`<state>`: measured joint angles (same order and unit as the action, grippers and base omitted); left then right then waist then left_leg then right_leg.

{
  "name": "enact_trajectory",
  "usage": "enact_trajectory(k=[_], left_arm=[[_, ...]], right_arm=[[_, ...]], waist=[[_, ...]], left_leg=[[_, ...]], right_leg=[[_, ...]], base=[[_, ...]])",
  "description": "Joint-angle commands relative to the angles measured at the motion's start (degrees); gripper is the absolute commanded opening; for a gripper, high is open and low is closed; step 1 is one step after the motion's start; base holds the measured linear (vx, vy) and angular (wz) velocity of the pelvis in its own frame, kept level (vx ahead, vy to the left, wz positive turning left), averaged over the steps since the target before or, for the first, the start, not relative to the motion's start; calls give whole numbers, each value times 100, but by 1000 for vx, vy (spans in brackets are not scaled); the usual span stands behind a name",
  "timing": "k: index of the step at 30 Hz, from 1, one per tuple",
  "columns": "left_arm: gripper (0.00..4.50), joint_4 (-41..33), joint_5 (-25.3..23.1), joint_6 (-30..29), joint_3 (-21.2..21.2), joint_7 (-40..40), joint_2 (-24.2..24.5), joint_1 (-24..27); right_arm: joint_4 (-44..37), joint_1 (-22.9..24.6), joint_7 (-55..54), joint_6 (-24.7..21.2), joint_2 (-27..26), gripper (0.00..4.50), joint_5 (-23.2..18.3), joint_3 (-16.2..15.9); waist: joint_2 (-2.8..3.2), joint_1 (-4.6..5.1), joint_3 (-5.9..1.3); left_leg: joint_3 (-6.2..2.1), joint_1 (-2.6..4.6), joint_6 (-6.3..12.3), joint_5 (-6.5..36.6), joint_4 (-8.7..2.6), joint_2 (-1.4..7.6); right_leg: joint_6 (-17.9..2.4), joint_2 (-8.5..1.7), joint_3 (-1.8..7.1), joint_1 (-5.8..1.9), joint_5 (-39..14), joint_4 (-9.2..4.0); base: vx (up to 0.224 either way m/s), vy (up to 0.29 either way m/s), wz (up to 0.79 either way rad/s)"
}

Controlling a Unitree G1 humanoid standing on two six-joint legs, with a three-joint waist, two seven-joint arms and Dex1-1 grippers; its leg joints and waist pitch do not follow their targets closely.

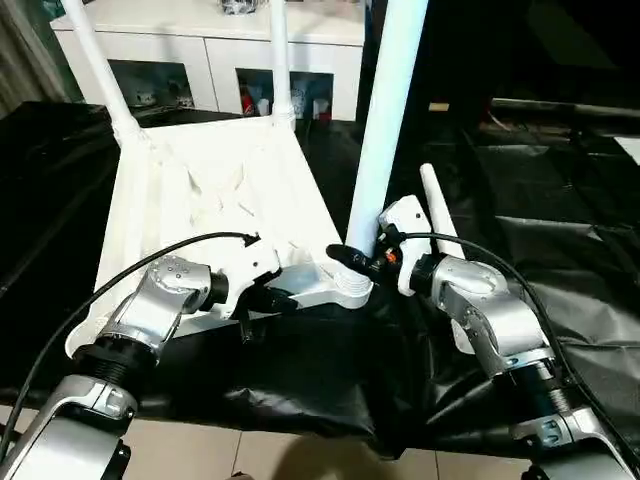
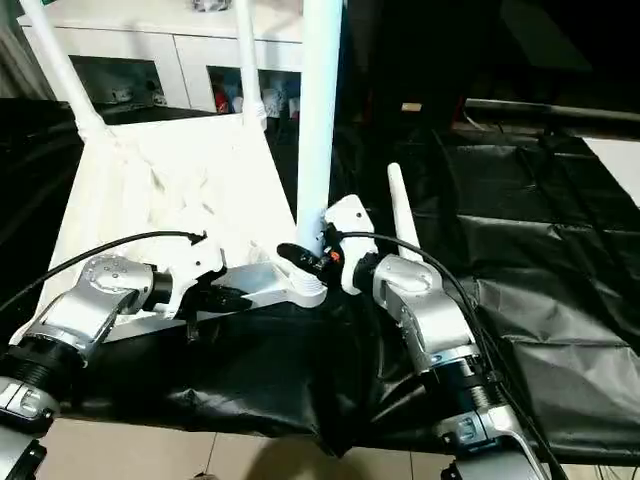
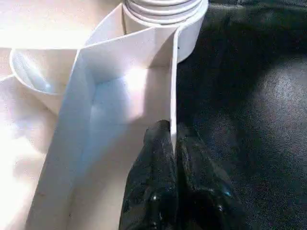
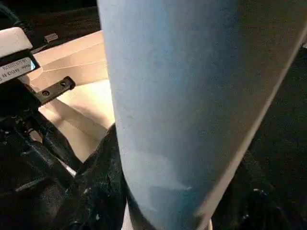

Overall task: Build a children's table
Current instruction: Rotate leg to tighten

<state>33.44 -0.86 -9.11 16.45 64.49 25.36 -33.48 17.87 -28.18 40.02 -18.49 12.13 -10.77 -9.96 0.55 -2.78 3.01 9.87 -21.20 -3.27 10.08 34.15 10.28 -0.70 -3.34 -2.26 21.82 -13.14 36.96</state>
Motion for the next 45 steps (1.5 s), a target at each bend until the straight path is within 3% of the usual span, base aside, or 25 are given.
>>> enact_trajectory(k=[1,8,10,14,18,20,21,22,24,25,27,29,31,33,34,37,45], left_arm=[[0,-112,61,89,-157,-45,111,-105],[0,-7,52,179,-164,175,344,-128],[0,-33,76,-24,-269,-86,235,-94],[0,-22,47,-300,-339,-593,-46,-69],[0,-27,-66,-721,-370,-1310,-445,-76],[0,-81,-76,-1073,-378,-1708,-793,-104],[0,-127,-69,-1277,-383,-1877,-958,-120],[0,-157,-63,-1399,-386,-1969,-1054,-130],[0,-200,-129,-1698,-326,-2315,-1378,-180],[0,-200,-129,-1698,-326,-2315,-1378,-180],[0,-278,-186,-1965,-231,-2646,-1791,-217],[0,-370,-173,-2203,-204,-2862,-2121,-240],[0,-347,-139,-2283,-292,-3185,-2420,-345],[0,-321,-140,-2288,-326,-3255,-2449,-386],[0,-276,-147,-2251,-366,-3295,-2417,-427],[0,-305,-177,-2294,-390,-3331,-2342,-429],[0,-370,-254,-2352,-501,-3413,-2147,-373]], right_arm=[[710,393,143,-418,-1,185,309,-514],[923,305,88,-200,-52,185,353,-419],[1127,261,-348,-116,-206,185,416,-266],[1515,164,-1109,-34,-420,185,546,-49],[1952,3,-1813,41,-677,184,574,207],[2324,-188,-2178,77,-850,184,515,354],[2491,-280,-2309,100,-923,184,486,411],[2588,-334,-2378,116,-964,184,471,442],[2948,-549,-2647,174,-1098,184,421,567],[2948,-549,-2647,174,-1098,184,421,567],[3360,-808,-2936,254,-1229,184,404,684],[3623,-979,-3092,309,-1319,184,399,762],[3850,-1148,-3190,383,-1385,184,437,794],[3920,-1198,-3206,410,-1400,184,456,809],[3960,-1226,-3199,439,-1414,184,460,826],[4101,-1286,-3207,527,-1441,184,486,881],[4418,-1442,-3103,763,-1506,184,491,1018]], waist=[[44,-59,-316],[49,0,-317],[45,16,-309],[55,32,-258],[18,55,-212],[24,57,-193],[-3,53,-193],[12,75,-199],[19,70,-239],[41,71,-248],[29,61,-241],[9,56,-227],[-15,73,-231],[-30,64,-255],[-45,55,-276],[-57,36,-280],[-65,66,-244]], left_leg=[[-116,71,-84,1441,-442,270],[-123,64,-112,1531,-454,268],[-124,61,-129,1557,-462,269],[-157,104,-274,2060,-500,264],[-200,146,-350,2501,-526,257],[-213,210,-345,2743,-517,246],[-229,262,-328,2847,-488,228],[-240,256,-311,2869,-514,232],[-259,175,-279,2665,-583,245],[-251,188,-280,2639,-602,262],[-227,242,-282,2796,-597,248],[-220,291,-264,3017,-572,231],[-243,272,-253,3140,-588,212],[-247,261,-227,3072,-598,214],[-236,214,-148,2825,-616,219],[-202,201,-89,2650,-626,224],[-239,259,-143,3102,-643,215]], right_leg=[[-1289,-490,284,-211,-864,-530],[-1330,-489,286,-215,-823,-530],[-1334,-492,286,-207,-913,-531],[-1117,-510,281,-146,-1991,-620],[-814,-531,276,-85,-2912,-713],[-670,-542,264,-27,-3351,-783],[-603,-560,244,6,-3642,-841],[-567,-551,226,-15,-3626,-850],[-569,-527,213,-95,-3172,-806],[-684,-510,213,-86,-2778,-790],[-786,-497,219,-48,-2586,-810],[-728,-518,213,-11,-2860,-859],[-594,-506,184,-32,-3058,-882],[-541,-516,187,-48,-2992,-879],[-569,-528,198,-82,-2705,-871],[-660,-522,219,-74,-2393,-858],[-416,-528,181,3,-3206,-957]], base=[[0,0,0],[0,0,0],[0,0,0],[0,0,0],[0,0,0],[0,0,0],[0,0,0],[0,0,0],[0,0,0],[0,0,0],[0,0,0],[0,0,0],[0,0,0],[0,0,0],[0,0,0],[0,0,0],[0,0,0]])
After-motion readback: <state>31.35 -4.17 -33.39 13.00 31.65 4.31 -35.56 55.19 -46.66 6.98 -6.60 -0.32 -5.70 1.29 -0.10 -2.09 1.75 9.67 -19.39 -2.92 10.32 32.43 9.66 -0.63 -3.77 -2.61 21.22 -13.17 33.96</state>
